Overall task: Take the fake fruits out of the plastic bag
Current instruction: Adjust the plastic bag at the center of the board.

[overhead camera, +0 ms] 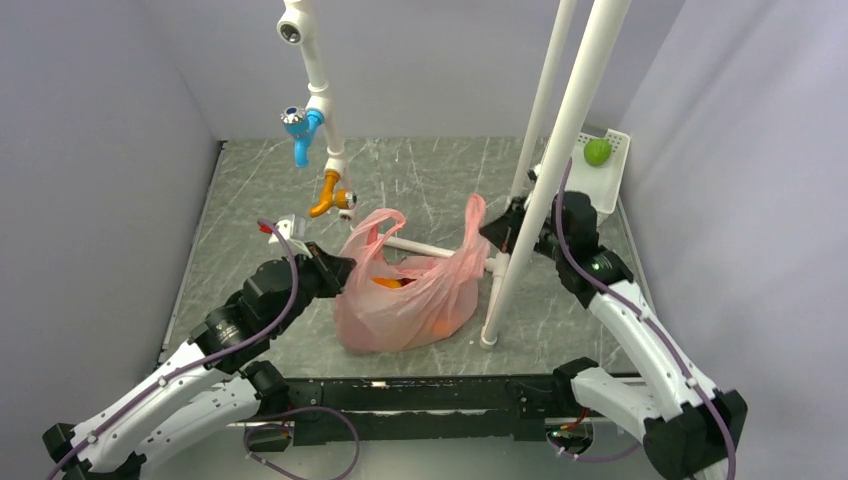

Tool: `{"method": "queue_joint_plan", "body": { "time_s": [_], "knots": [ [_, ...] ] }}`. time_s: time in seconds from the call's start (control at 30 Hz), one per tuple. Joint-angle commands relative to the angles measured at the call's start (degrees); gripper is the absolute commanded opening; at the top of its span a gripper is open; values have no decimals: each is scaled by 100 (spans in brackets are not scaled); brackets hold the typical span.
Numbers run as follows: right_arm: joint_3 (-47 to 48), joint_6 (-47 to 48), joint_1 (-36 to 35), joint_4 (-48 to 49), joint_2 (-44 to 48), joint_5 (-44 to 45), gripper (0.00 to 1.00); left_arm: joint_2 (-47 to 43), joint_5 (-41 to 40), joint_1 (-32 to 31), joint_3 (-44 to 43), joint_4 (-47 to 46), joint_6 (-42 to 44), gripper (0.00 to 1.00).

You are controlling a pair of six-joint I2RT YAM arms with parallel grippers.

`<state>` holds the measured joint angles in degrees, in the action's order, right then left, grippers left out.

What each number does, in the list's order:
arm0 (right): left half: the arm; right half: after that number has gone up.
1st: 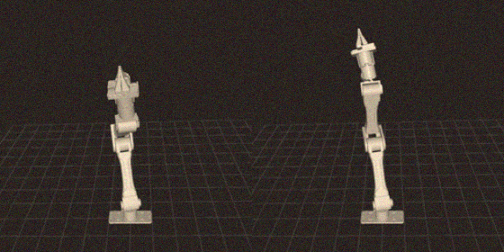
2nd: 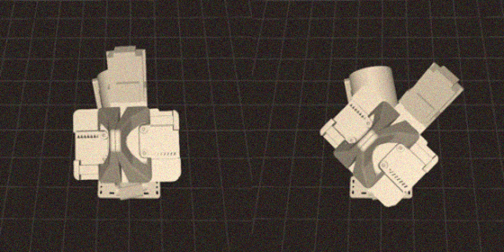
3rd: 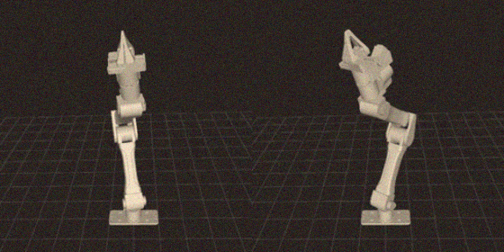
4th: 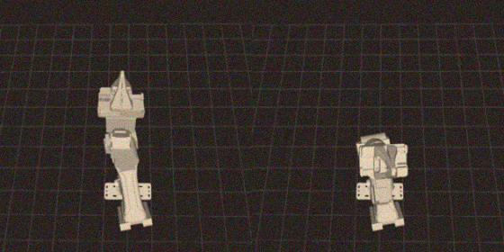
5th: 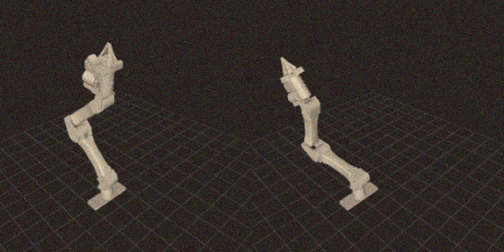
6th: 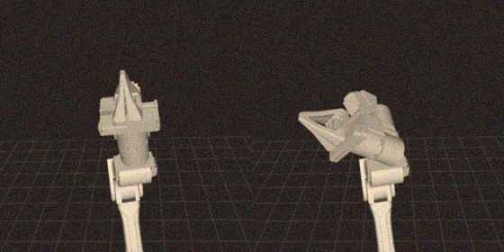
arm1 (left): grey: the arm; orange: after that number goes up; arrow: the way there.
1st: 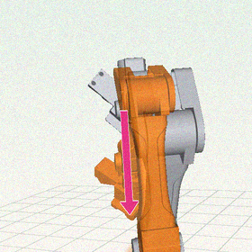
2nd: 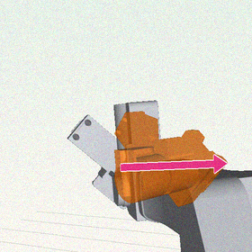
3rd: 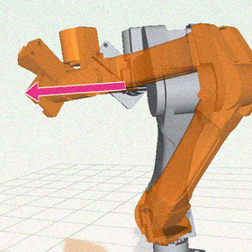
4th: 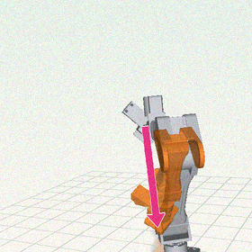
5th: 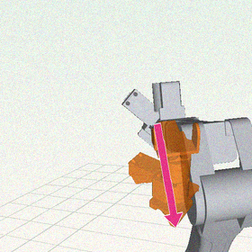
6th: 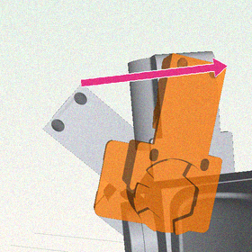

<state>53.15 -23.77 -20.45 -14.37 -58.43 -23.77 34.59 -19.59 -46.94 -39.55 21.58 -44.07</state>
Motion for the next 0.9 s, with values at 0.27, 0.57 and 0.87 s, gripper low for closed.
{"method": "queue_joint_plan", "body": {
  "time_s": [0.27,0.57,0.87],
  "knots": [
    [99,-310,15,-2754,1086,1368,7,59,580,143,-188,-619,88,0],
    [1802,-121,47,-2830,370,5,65,411,967,294,-511,-584,323,0],
    [2173,-295,68,-1788,58,-827,93,283,957,331,-439,-953,150,0]
  ]
}}
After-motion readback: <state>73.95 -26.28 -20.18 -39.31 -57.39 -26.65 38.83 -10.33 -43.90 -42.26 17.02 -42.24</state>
